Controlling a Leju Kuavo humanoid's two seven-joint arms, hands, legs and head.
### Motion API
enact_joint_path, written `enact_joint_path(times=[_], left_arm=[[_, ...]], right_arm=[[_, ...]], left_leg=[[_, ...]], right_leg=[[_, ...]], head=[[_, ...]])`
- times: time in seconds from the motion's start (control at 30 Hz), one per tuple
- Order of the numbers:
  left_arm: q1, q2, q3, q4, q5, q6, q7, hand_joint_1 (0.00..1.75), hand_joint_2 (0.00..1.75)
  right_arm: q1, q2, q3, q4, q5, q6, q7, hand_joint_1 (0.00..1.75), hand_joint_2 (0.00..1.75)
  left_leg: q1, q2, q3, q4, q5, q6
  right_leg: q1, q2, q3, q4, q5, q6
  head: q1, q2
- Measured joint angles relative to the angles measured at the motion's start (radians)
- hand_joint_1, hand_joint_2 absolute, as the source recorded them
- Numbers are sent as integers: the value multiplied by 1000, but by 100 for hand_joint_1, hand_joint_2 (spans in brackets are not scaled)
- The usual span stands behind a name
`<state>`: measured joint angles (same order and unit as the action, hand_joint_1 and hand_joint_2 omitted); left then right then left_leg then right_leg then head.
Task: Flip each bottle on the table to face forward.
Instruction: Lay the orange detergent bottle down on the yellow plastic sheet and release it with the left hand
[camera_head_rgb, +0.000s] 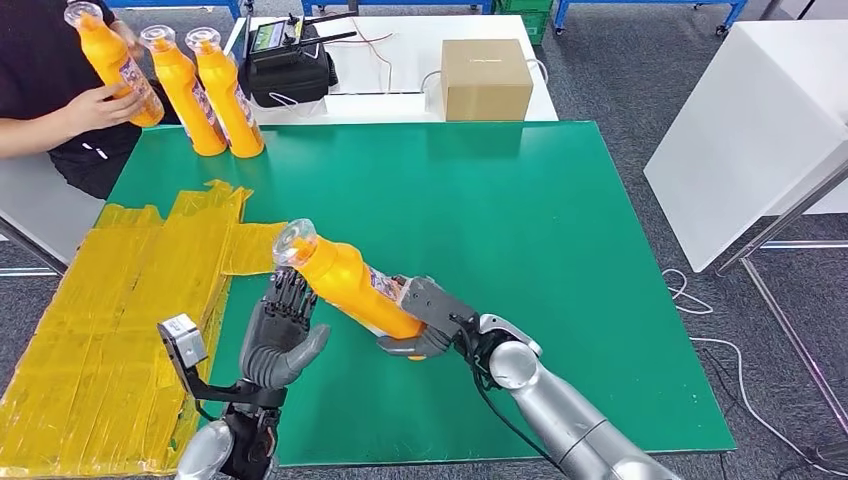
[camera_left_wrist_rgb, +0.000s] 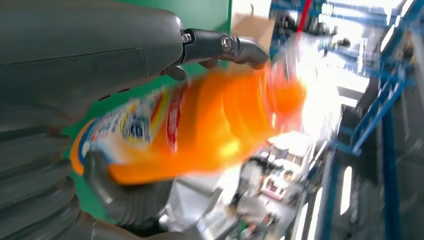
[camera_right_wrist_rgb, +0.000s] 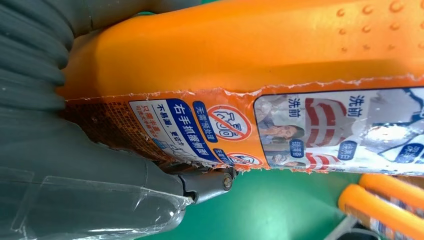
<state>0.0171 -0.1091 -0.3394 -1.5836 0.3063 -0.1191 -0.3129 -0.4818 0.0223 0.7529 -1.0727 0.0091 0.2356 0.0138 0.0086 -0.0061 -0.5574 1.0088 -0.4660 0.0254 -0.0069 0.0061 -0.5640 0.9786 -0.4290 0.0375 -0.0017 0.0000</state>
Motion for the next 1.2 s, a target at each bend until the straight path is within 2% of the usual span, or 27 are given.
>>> enact_joint_path(times=[0.2,0.63,0.87,1.0,1.2], left_arm=[[-8,15,0,12,-21,-18,-4,0,175],[-7,27,1,17,-16,-31,-7,0,175],[9,40,25,17,37,-107,-20,0,175],[13,41,36,19,41,-117,-22,0,175],[22,42,49,21,43,-114,-34,0,175]], right_arm=[[-40,0,33,16,7,22,10,175,175],[-54,0,65,24,28,41,16,175,175],[-96,-7,159,-8,28,117,32,175,175],[-105,-7,233,-51,-3,165,31,175,175],[-120,6,324,-99,-57,173,34,175,175]], left_leg=[[0,0,0,0,0,0],[0,0,0,0,0,0],[0,0,0,0,0,0],[0,0,0,0,0,0],[0,0,0,0,0,0]], right_leg=[[0,0,0,0,0,0],[0,0,0,0,0,0],[0,0,0,0,0,0],[0,0,0,0,0,0],[0,0,0,0,0,0]], head=[[0,0],[0,0],[0,0],[0,0],[0,0]])
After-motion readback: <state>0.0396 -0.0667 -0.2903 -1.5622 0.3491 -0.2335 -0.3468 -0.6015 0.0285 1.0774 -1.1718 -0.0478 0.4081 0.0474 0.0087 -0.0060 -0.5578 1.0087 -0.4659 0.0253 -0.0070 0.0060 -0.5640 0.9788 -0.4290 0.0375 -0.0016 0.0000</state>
